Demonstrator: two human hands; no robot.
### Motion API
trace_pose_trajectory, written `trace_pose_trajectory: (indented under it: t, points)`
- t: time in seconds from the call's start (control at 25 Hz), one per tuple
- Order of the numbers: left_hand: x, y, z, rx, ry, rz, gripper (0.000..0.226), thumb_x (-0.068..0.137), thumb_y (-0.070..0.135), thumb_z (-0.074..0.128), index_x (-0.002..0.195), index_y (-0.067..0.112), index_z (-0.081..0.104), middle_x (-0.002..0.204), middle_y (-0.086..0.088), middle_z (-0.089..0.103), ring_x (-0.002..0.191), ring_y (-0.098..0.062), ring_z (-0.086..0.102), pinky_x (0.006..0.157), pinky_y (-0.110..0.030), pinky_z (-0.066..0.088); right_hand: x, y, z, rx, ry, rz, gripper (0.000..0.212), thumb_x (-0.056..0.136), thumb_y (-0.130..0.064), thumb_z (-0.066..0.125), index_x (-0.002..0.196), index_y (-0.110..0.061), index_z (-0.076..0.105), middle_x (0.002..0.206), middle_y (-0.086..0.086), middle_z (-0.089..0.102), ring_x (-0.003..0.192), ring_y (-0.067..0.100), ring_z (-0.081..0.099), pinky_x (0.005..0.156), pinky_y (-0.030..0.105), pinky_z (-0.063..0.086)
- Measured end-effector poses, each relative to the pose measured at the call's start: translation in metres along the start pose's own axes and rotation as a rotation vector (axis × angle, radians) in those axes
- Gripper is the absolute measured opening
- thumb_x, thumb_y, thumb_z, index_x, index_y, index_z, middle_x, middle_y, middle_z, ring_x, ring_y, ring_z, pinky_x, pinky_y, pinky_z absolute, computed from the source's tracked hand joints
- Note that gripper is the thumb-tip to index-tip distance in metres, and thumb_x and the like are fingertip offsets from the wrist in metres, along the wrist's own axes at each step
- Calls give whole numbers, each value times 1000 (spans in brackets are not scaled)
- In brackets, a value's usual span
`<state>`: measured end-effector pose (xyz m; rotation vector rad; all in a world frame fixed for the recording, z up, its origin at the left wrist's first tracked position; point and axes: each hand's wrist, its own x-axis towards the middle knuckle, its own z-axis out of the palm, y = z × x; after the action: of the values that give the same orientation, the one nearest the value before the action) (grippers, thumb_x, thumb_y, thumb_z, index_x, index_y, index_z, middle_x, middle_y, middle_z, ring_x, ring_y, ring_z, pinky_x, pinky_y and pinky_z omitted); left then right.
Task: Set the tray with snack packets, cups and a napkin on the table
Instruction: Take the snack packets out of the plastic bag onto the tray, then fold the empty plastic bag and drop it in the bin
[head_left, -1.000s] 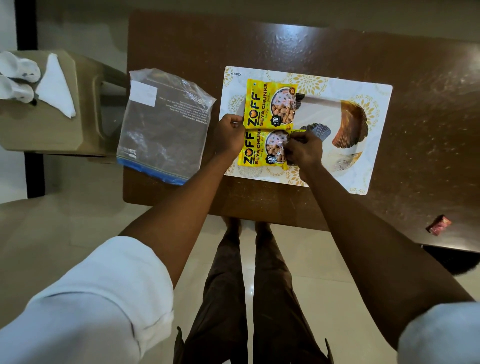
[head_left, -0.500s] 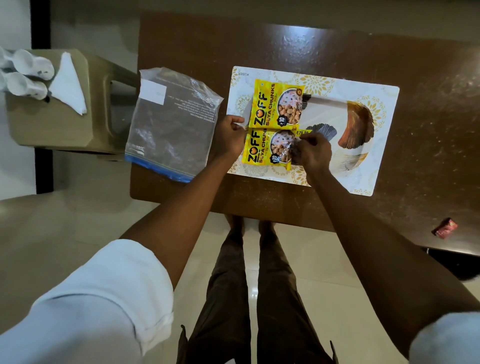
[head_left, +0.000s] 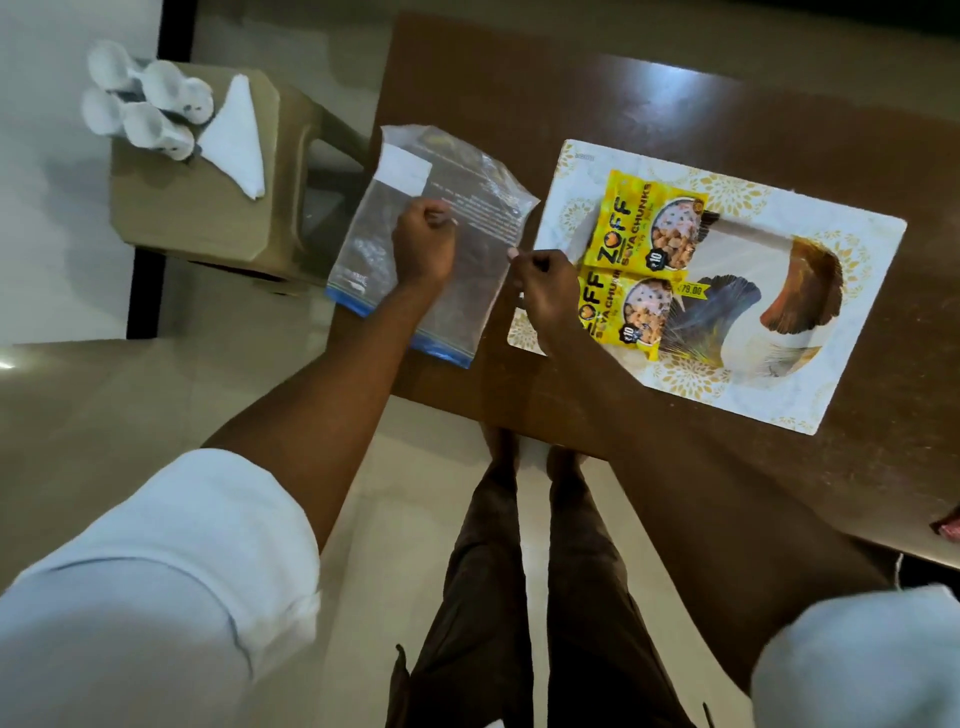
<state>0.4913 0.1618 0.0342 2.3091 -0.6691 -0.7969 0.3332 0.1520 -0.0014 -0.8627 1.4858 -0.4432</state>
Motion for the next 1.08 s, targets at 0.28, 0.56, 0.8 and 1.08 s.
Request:
trace_pose_trajectory:
  t: [0.28,0.56,0.8,1.08]
  points:
    - [92,-62,-71,160,72,-164,51,84,50,68,123,17,63,115,0,69,99,-14,67,80,-23,57,51,35,45,-90,77,151,63,53,-65,77,82,-13,57,80,9,61,76,31,66,70,49,59]
    - [91,-71,-80,-123,-241,-260,50,92,46,68,118,4,66,86,-5,67,65,-12,63,56,-17,53,36,10,48,-30,78,167,65,67,-43,86,93,13,66,94,28,73,72,21,63,69,42,59]
    - [58,-25,-94,-464,-240,-344,49,85,55,71,102,9,72,89,-11,73,76,-25,68,76,-44,62,14,-50,5,-24,15,53,27,96,-23,72,72,-16,61,64,-2,53,37,-4,43,42,14,35]
    - [-33,67,-100,-526,-137,-359,22,97,28,63,77,19,68,83,-10,72,80,-30,68,83,-47,58,-81,-139,-84,-88,56,-69,16,104,-15,57,92,-7,63,77,8,65,49,0,58,44,13,38]
